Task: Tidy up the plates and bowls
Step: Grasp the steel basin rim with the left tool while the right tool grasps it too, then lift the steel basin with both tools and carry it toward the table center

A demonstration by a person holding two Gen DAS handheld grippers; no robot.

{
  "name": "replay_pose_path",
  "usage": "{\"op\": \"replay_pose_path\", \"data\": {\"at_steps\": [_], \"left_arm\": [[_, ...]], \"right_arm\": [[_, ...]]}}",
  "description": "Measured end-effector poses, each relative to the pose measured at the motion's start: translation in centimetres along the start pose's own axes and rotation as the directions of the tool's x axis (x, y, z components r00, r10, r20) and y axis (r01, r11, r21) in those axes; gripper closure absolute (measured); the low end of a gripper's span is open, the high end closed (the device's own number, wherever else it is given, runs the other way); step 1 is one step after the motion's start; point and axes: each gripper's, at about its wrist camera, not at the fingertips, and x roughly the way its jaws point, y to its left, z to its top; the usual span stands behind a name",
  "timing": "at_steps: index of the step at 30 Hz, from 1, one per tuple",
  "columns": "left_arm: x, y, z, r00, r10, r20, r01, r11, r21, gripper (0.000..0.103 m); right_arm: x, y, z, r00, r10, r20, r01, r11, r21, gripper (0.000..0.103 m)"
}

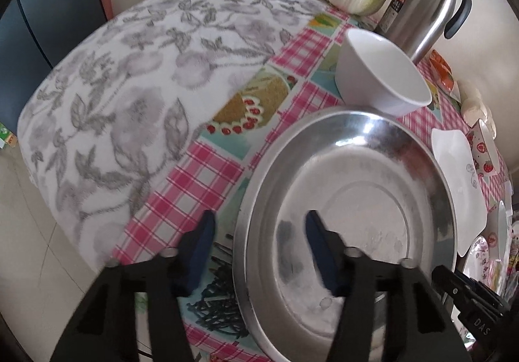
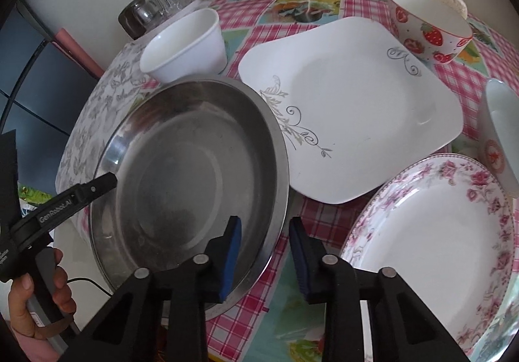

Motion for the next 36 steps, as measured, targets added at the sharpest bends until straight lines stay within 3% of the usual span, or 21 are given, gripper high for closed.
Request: {"op": "replay_pose_path", "data": {"at_steps": [2, 7, 11, 26, 36], "left_arm": [[0.6, 0.1, -0.1, 1.000, -0.013, -0.014, 0.012, 1.000, -0.006, 0.065], [1.1, 0.3, -0.2, 1.000, -0.001, 0.000, 0.001, 1.000, -0.007, 0.077], [0.9, 0.9, -0.4, 1.000, -0.018, 0.011, 0.019, 0.999, -0.027, 0.081], [-4.5, 1.0, -0.9, 0.993, -0.003, 0.115, 0.006, 1.000, -0.026, 0.084], [-10.6, -4.7, 1.3, 0.973, -0.024, 0.228, 0.009, 0.998, 0.068, 0.084]], "right_arm": [[0.3, -0.1, 0.1, 1.000, -0.006, -0.004, 0.006, 1.000, 0.003, 0.077], [1.3, -0.4, 0.3, 1.000, -0.014, -0.021, 0.014, 1.000, 0.010, 0.082], [1.1, 0.2, 0.3, 1.000, -0.020, -0.010, 0.020, 0.999, -0.025, 0.088], [-2.9, 1.7, 0.4, 0.993, 0.045, 0.111, -0.034, 0.994, -0.102, 0.087], [-7.5, -0.3, 1.7, 0.959, 0.103, 0.265, -0.088, 0.994, -0.065, 0.087]]}}
